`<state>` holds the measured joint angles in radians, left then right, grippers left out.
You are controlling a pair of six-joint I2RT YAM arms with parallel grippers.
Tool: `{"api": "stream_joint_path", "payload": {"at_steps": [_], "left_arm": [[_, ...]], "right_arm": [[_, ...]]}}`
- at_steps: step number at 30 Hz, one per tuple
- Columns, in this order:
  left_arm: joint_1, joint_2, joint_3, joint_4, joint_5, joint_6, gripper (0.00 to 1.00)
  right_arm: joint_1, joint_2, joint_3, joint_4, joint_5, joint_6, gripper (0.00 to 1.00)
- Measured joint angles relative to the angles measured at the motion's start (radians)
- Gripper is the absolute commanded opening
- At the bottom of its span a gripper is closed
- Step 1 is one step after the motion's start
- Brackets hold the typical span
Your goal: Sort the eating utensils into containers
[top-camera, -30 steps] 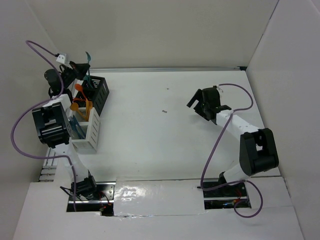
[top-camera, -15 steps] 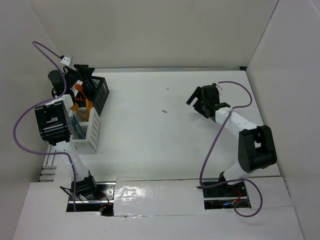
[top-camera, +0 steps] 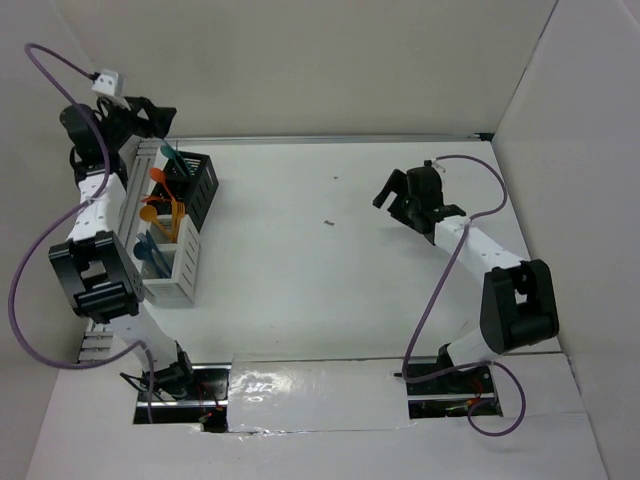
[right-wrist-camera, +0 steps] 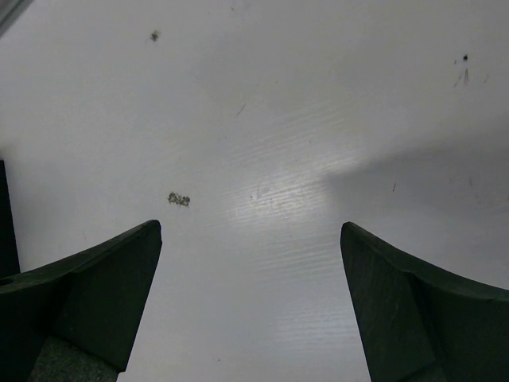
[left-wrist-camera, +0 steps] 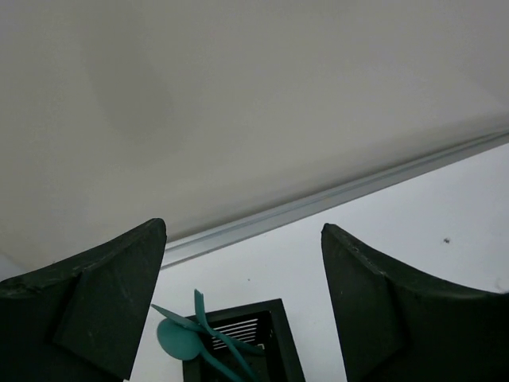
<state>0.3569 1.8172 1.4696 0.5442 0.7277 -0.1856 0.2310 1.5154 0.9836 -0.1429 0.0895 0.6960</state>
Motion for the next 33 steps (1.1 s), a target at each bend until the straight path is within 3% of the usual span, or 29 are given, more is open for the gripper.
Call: {"api": "stream_joint_path", "payload": {"at_steps": [5,13,20,27,33], "left_arm": [[-0.034,-0.203,0.083,-0.267,-0.103,0.038,0.96],[-0.182,-0.556,-0.105,-0.605,-0.286,0.048,0.99],[-0.232,-0.785,-0.306,-0.890,-0.349,-0.016,1.00],[-0.280,-1.052,-0.465,-1.061,-0.378,-0.063,1.00],[-0.340,-1.181,-0.499,-1.117,-0.377,-0.055,1.00]], "right_arm": [[0.000,-0.067,0.045,-0.018,0.006,-0.070,1.00],[0.000,-0.317,0.034,-0.052,-0.019,-0.148,1.00],[0.000,-0.588,-0.068,-0.154,-0.045,-0.190,1.00],[0.000,-0.875,-0.206,-0.274,-0.067,-0.188,1.00],[0.000,-0.956,-0.253,-0.303,-0.080,-0.167,1.00]]}}
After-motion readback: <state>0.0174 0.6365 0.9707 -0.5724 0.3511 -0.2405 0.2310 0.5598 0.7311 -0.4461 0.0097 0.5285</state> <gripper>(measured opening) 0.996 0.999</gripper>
